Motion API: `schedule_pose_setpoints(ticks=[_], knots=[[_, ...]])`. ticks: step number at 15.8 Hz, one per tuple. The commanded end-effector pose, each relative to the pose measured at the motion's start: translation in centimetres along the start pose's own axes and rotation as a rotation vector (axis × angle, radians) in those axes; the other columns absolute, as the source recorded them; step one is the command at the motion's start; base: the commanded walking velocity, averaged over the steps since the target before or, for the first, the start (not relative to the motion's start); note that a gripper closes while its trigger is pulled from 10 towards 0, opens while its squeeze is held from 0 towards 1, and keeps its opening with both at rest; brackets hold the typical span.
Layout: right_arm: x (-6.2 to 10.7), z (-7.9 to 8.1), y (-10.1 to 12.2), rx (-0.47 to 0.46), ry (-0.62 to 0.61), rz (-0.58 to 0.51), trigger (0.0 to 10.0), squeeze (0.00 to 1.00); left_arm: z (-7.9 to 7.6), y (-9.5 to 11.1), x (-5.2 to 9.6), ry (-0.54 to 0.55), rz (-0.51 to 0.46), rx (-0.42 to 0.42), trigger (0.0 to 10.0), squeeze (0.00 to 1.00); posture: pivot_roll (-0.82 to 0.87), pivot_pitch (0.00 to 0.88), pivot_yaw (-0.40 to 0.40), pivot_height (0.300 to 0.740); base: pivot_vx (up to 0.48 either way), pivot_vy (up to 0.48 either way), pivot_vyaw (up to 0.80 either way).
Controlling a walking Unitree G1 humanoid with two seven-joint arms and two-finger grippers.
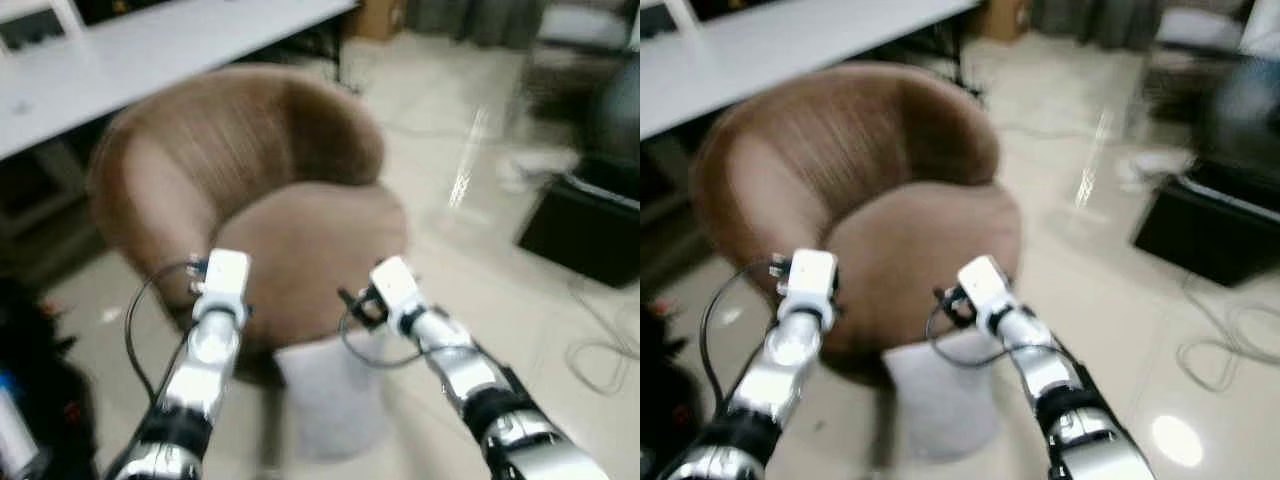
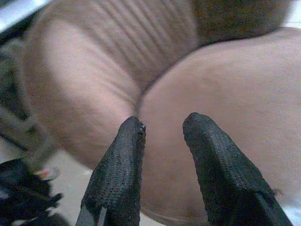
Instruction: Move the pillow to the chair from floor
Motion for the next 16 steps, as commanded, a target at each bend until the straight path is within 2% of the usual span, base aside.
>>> schedule_pose_setpoints(ticks=[1,5,8,12,16], knots=[[0.6,-0.9,-0.5,0.002,-0.022,0.013,10.0,0.00,-1.1,0.0,0.2,-0.030,0.003,0.001,10.0,0.00,-0.11,0.000,0.062,0.735,0.000,0.000,0.00],[0.5,-0.6,-0.2,-0.005,-0.008,-0.008,10.0,0.00,-0.9,0.0,0.1,-0.017,0.008,-0.054,10.0,0.00,-0.11,0.000,0.063,0.735,0.000,0.000,0.00],[0.5,-0.3,-0.1,-0.001,0.009,-0.019,10.0,0.00,-1.2,-0.5,0.1,-0.038,0.045,-0.066,10.0,0.00,-0.11,0.000,0.063,0.735,0.480,0.000,0.00],[0.6,0.4,-0.3,-0.004,0.027,-0.021,10.0,0.00,-1.1,-1.3,0.3,-0.036,0.076,-0.128,10.0,0.00,-0.11,0.000,0.066,0.735,0.474,0.000,0.00],[0.6,0.6,-0.4,-0.006,0.036,-0.020,10.0,0.00,-1.0,-1.2,0.3,-0.032,0.066,-0.112,10.0,0.00,-0.11,0.000,0.067,0.735,0.268,-0.232,0.00]])
Point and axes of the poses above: a point about 5 cm out from each wrist's last joint towards the gripper, its own x axis pointing back from the gripper into the wrist, its own y axis along the axis of the wrist's last joint, z = x × y, the point moved 5 cm from there along -x, pointing out of the wrist towards the gripper, and after that the axes turned 4 degrees about -x, right-handed, at the moved point
